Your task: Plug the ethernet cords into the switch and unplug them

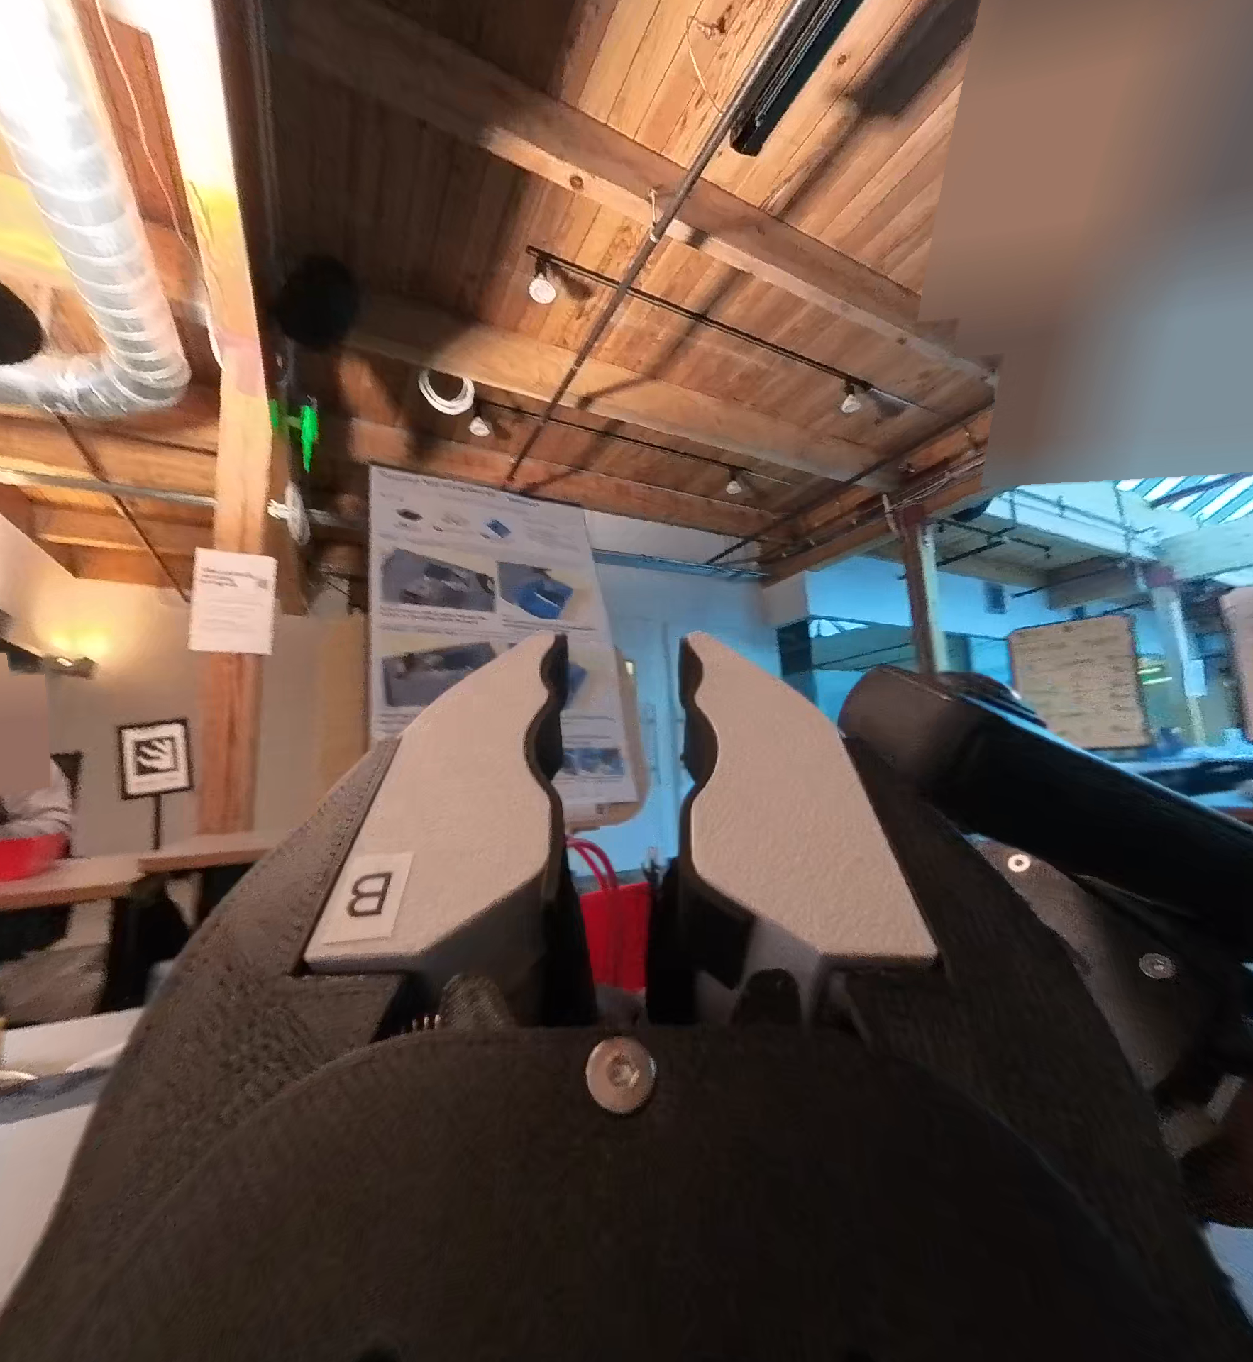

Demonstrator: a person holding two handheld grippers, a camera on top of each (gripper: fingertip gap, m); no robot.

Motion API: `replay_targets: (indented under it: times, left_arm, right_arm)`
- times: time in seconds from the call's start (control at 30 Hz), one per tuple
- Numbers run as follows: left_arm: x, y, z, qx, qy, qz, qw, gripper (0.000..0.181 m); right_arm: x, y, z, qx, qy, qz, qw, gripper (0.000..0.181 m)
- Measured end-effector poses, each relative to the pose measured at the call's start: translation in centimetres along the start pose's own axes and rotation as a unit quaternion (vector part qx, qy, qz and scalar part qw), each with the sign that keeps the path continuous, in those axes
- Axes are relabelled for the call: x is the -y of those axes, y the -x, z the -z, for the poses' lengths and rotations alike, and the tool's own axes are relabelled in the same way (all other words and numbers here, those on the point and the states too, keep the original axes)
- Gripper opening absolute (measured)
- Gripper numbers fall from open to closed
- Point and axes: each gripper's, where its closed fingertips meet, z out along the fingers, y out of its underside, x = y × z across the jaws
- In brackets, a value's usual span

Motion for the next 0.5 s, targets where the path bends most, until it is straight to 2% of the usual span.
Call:
replay_targets:
  times: [0.13, 0.27, 0.37, 0.43, 0.5]
  left_arm:
    - [3.3, 3.3, 1.7, 0.037, -0.019, -0.074, 0.996, 0.028]
    - [8.0, 11.3, 5.8, 0.168, -0.009, -0.145, 0.975, 0.028]
    - [10.3, 19.0, 10.9, 0.303, 0.054, -0.173, 0.935, 0.032]
    - [10.5, 23.3, 15.1, 0.382, 0.118, -0.188, 0.897, 0.04]
    - [9.9, 26.3, 18.7, 0.428, 0.167, -0.184, 0.869, 0.046]
  right_arm:
    - [2.2, 0.8, -1.9, -0.002, -0.02, 0.012, 1.0, 0.035]
    - [3.2, 2.3, -4.2, 0.0, -0.023, 0.033, 0.999, 0.038]
    - [4.5, 3.0, -5.5, -0.018, -0.049, 0.042, 0.998, 0.04]
    - [5.2, 3.3, -6.1, -0.028, -0.058, 0.045, 0.997, 0.041]
    - [5.9, 3.6, -6.5, -0.027, -0.065, 0.047, 0.996, 0.041]
